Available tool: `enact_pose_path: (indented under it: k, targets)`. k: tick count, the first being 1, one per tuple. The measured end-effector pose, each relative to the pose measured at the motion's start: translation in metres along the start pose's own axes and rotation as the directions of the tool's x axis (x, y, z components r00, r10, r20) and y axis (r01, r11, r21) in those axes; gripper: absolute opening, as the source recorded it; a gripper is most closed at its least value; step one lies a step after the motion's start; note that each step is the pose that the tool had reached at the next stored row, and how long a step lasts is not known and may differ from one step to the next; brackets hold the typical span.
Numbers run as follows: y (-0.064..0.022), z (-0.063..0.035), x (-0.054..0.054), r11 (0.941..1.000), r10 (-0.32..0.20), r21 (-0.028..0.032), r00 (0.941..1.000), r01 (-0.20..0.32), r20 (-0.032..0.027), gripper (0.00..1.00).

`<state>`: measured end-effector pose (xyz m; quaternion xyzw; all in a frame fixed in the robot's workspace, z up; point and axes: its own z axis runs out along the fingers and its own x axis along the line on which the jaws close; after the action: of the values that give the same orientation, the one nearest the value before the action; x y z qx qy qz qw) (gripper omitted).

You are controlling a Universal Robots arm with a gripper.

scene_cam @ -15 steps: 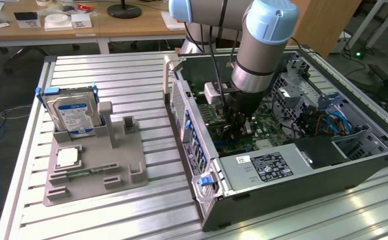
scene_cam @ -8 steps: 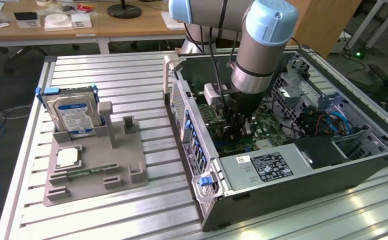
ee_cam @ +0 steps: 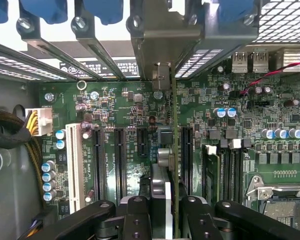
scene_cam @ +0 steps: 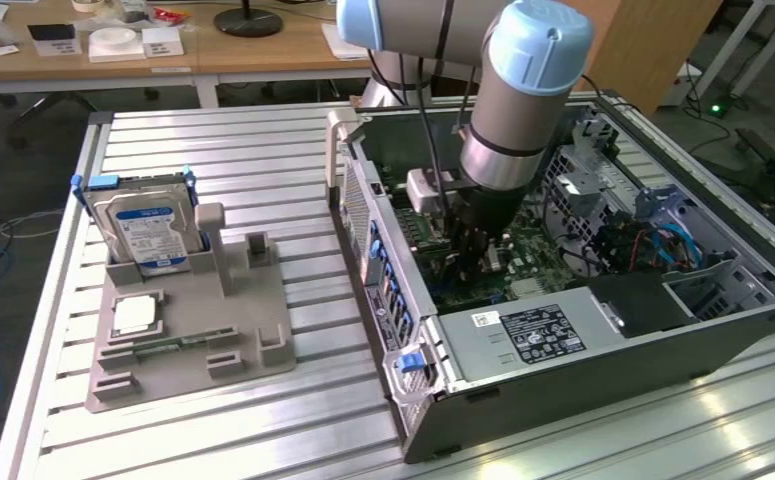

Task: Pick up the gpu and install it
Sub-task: 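Insert the gpu into the slot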

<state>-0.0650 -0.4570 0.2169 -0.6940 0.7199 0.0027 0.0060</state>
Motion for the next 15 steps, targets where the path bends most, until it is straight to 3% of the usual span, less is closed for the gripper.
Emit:
enact_pose_path:
  k: [15]
  targets:
    - [0.0011, 0.0026, 0.0, 1.0, 0.0, 0.0002, 1.0, 0.0, 0.0004, 0.28]
